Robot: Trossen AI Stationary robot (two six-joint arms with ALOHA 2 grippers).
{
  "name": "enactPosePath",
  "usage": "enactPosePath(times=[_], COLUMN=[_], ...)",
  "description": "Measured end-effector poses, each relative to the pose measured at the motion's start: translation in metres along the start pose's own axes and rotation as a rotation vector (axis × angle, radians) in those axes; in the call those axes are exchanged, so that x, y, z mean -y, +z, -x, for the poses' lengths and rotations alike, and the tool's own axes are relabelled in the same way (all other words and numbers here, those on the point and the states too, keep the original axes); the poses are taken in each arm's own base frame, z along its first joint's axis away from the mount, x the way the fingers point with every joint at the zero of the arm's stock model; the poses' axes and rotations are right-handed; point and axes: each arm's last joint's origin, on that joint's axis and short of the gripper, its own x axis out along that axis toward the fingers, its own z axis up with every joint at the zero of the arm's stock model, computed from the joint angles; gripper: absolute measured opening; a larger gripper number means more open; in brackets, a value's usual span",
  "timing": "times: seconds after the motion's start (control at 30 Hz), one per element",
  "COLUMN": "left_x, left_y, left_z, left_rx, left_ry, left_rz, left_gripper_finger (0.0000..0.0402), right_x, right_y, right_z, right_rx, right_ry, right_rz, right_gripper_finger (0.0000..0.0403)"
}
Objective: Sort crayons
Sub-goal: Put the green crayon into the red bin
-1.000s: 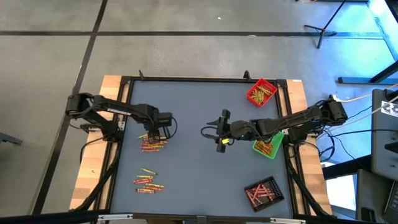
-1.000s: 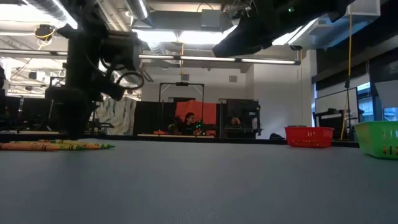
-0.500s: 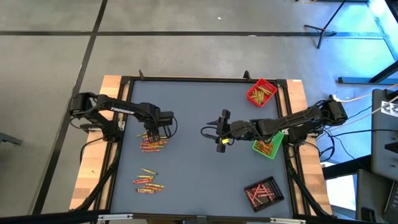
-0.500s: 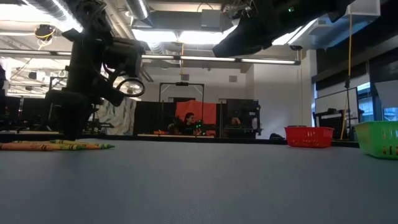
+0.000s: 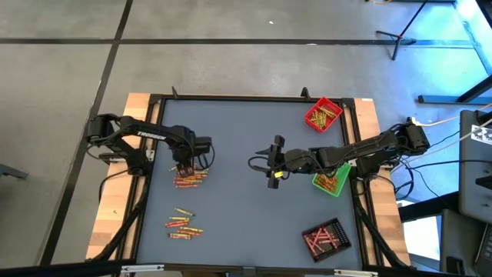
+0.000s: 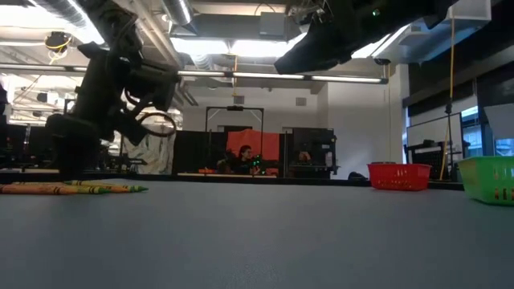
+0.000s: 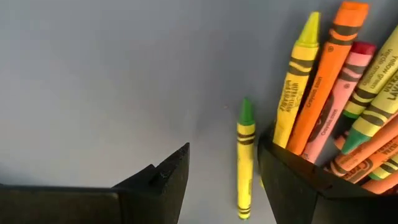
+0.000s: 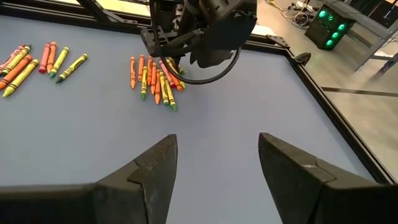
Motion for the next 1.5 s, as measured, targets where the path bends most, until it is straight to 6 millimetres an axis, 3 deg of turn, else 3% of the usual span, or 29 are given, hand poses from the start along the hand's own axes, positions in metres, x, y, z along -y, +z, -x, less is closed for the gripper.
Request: enactPosePath(times=[0.27, 0.87, 1.17, 1.33, 1.5], left_x=[-0.005, -0.005, -0.004, 0.001, 0.009], left_y=[0.001, 0.002, 0.002, 0.003, -0.001], left_z=[-0.004, -0.004, -0.003, 0.012, 0.049], left_rx=[0.013, 0.026, 0.026, 0.047, 0.176], left_ry=[-0.004, 0.0, 0.011, 0.12, 0.231], left_rz=[0.02, 0.009, 0.003, -0.045, -0.067], left_gripper_finger=[0.0162, 0.0007, 0.0004, 0.0005, 0.0007], right_x=[0.0, 0.0, 0.0, 0.0, 0.0], right_y=[0.0, 0.0, -0.001, -0.001, -0.001], right_z=[0.0, 0.0, 0.0, 0.0, 0.0], right_rx=[0.0, -0.001, -0.007, -0.007, -0.013], right_ry=[0.0, 0.0, 0.001, 0.001, 0.001], right_rz=[0.0, 0.001, 0.003, 0.003, 0.001], right_gripper_finger=[0.0222, 0.0222, 0.0222, 0.0222, 0.0222])
